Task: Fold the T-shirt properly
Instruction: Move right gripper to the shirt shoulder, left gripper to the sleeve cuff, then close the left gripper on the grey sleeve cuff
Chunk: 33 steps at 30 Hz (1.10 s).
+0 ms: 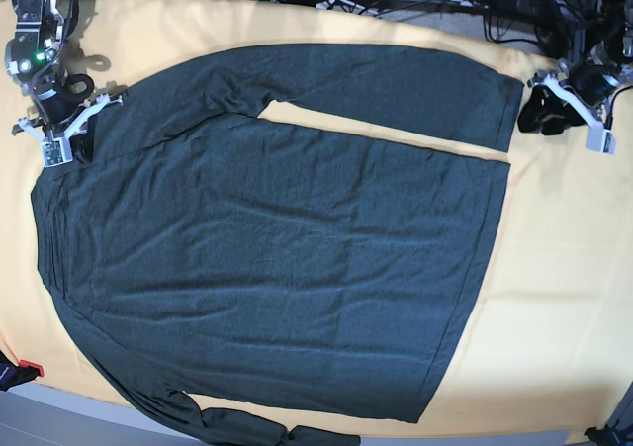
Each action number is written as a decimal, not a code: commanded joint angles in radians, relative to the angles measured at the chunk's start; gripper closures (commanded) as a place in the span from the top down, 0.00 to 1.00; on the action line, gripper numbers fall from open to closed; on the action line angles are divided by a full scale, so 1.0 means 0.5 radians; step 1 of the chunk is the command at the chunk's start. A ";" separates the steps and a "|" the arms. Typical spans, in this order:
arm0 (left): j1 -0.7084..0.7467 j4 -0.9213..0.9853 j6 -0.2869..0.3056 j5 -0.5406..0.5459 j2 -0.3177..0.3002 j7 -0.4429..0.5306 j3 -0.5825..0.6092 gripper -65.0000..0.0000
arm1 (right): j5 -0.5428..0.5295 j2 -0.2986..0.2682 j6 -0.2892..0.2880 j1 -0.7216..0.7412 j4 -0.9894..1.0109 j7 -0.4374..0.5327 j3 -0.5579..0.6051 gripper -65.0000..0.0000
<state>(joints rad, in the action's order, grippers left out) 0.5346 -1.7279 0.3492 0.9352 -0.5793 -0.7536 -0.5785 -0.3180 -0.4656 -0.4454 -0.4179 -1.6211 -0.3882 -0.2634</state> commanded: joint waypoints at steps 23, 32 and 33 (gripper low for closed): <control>-0.007 -0.072 -0.009 0.001 -0.027 0.037 0.395 0.00 | 0.018 -0.034 0.007 -0.002 -0.010 -0.122 -0.010 0.00; -0.007 -0.513 0.421 0.162 -0.027 0.079 0.393 0.00 | 0.018 -0.034 0.007 -0.007 -0.010 -0.122 -0.010 0.00; -0.007 -0.563 0.475 0.164 -0.027 0.122 0.393 0.00 | 0.018 -0.034 0.007 -0.006 -0.010 -0.122 -0.010 0.00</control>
<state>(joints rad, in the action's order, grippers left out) 0.5339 -1.9923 0.5846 0.9958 -0.5793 -0.7158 -0.3740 -0.3222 -0.4675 -0.4450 -0.4156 -1.6218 -0.4156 -0.2634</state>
